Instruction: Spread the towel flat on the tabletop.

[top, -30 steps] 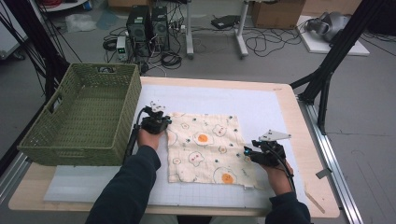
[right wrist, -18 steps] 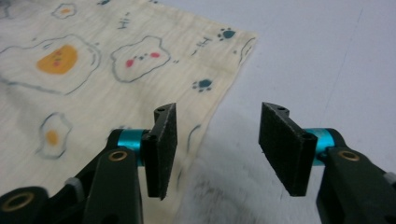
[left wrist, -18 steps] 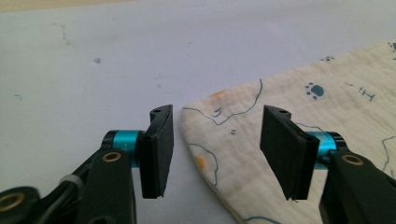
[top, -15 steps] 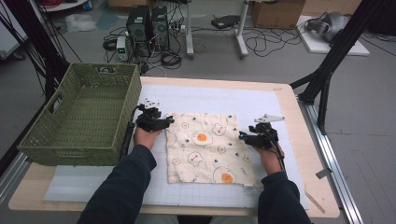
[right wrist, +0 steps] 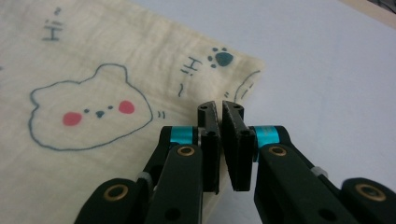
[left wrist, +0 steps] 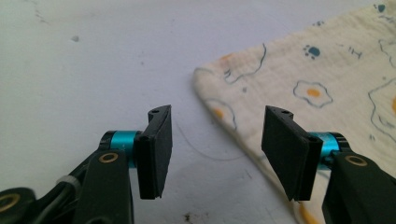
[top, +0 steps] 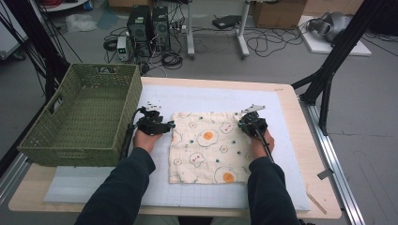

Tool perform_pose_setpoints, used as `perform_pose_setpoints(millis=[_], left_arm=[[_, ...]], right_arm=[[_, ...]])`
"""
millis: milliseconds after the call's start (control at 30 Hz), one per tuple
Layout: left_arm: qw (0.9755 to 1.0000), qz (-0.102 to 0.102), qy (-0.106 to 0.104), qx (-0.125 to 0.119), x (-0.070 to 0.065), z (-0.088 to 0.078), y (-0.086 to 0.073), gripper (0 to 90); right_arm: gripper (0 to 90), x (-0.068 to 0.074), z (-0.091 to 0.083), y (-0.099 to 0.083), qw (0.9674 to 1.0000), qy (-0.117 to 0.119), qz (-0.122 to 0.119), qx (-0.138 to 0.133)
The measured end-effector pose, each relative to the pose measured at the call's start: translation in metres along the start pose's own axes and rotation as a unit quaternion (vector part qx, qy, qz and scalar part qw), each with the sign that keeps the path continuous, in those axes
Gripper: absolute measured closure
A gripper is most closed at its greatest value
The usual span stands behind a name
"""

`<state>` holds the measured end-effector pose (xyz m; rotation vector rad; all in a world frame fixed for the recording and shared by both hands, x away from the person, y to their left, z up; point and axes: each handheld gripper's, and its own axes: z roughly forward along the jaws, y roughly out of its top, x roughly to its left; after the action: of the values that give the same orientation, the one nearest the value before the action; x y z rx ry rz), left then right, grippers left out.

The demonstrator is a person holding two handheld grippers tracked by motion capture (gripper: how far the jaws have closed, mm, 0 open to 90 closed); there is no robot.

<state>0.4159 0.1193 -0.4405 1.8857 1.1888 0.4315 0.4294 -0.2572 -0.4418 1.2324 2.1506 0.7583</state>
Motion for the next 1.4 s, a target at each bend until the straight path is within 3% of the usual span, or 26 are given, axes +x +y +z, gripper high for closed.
perform_pose_setpoints(millis=[67,233,400,433,500,567,600,667,767,900,967,1067,1133,1200,1267,1400], left_arm=[[0.9999,0.007,-0.007,0.004,-0.003,0.002,0.0,44.6],[0.9996,0.021,-0.014,0.008,-0.012,0.012,-0.002,48.5],[0.9986,0.05,0.006,0.017,-0.018,0.017,-0.003,51.8],[0.9984,0.055,0.002,0.014,-0.018,0.017,-0.003,55.7],[0.9975,0.068,-0.008,0.015,-0.018,0.017,-0.003,76.8],[0.9953,0.094,0.016,0.015,-0.02,0.018,0.0,87.7],[0.9955,0.089,0.029,0.015,-0.018,0.019,0.002,88.1],[0.996,0.077,0.043,0.012,-0.011,0.021,0.007,88.4],[0.9968,0.065,0.046,0.007,-0.005,0.021,0.01,88.1],[0.999,0.03,0.034,0.003,-0.001,0.02,0.009,68.6],[0.9991,0.031,0.027,0.007,-0.001,0.018,0.009,64.9],[0.9992,0.032,0.021,0.009,-0.002,0.014,0.01,59.2],[0.9994,0.031,0.016,0.009,-0.003,0.011,0.011,57.4],[0.9993,0.03,0.008,0.02,-0.005,0.008,0.011,54.7],[0.9988,0.035,0.001,0.035,-0.009,0.006,0.01,53.3],[0.9988,0.034,-0.021,0.028,-0.016,0.0,-0.001,54.2]], right_arm=[[80.1,-0.004,0.0,-0.002,0.9995,-0.001,0.032,-0.005],[66.3,-0.004,-0.01,-0.004,0.9991,0.016,0.031,-0.024],[61.4,-0.011,-0.028,-0.008,0.9975,0.038,0.045,-0.038],[61.3,-0.012,-0.032,-0.009,0.9973,0.039,0.045,-0.042],[61.3,-0.014,-0.04,-0.012,0.9967,0.039,0.046,-0.054],[61.3,-0.016,-0.045,-0.016,0.9963,0.041,0.049,-0.057],[61.3,-0.017,-0.046,-0.019,0.9963,0.042,0.046,-0.059],[61.7,-0.017,-0.048,-0.024,0.9964,0.044,0.046,-0.057],[61.6,-0.015,-0.05,-0.033,0.9959,0.055,0.05,-0.051],[60.4,-0.008,-0.045,-0.039,0.9939,0.094,0.043,-0.04],[61.7,-0.001,-0.04,-0.038,0.9933,0.108,0.031,-0.026],[82.8,0.006,-0.036,-0.037,0.993,0.116,0.009,-0.017],[85.8,0.007,-0.036,-0.035,0.997,0.076,-0.009,-0.013],[85.9,0.005,-0.035,-0.035,0.9992,0.04,-0.003,-0.009],[83.2,0.003,-0.036,-0.036,0.9991,0.038,0.015,-0.01],[67.0,0.001,-0.042,-0.037,0.999,0.037,0.019,-0.016]])
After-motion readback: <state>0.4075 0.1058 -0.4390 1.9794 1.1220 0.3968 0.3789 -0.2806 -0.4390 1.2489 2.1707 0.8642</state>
